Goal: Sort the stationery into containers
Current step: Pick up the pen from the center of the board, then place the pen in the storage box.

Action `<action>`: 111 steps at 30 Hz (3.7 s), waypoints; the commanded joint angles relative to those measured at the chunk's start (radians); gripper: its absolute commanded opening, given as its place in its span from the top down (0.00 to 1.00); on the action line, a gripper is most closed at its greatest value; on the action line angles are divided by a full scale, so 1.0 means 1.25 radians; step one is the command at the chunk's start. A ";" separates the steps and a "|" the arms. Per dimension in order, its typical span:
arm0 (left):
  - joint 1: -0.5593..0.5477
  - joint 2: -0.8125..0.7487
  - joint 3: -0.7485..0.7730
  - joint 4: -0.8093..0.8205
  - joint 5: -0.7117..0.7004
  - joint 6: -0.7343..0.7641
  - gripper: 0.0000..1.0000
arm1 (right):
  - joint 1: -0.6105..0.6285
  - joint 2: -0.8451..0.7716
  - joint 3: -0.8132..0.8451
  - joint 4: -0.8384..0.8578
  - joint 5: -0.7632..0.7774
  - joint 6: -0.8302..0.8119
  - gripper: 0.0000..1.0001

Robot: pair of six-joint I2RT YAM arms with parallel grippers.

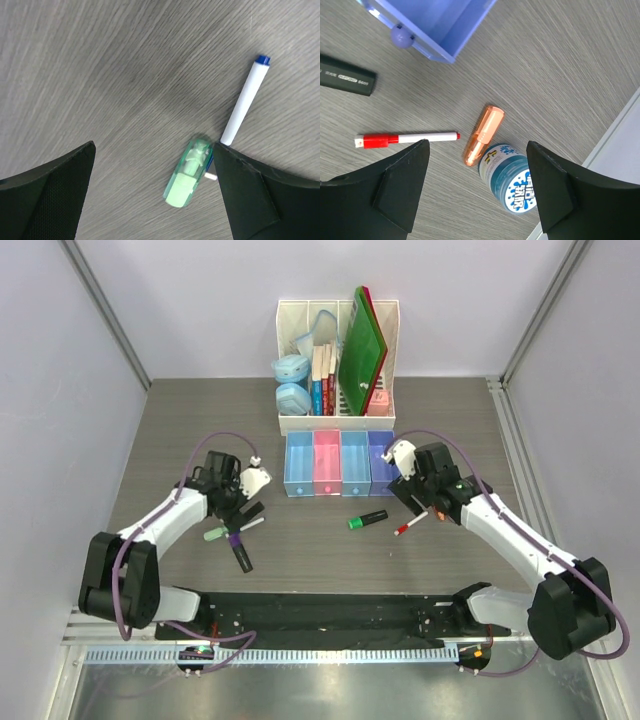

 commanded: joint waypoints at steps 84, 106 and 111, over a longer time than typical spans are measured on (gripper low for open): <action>-0.043 0.392 0.447 0.351 0.487 -0.597 1.00 | -0.036 -0.018 0.000 0.079 -0.032 0.052 0.17; -0.050 0.386 0.483 0.271 0.467 -0.578 0.40 | -0.048 0.155 -0.006 0.113 -0.002 0.068 0.17; -0.050 0.336 0.476 0.250 0.485 -0.569 0.35 | -0.078 0.172 0.004 0.106 0.004 0.095 0.18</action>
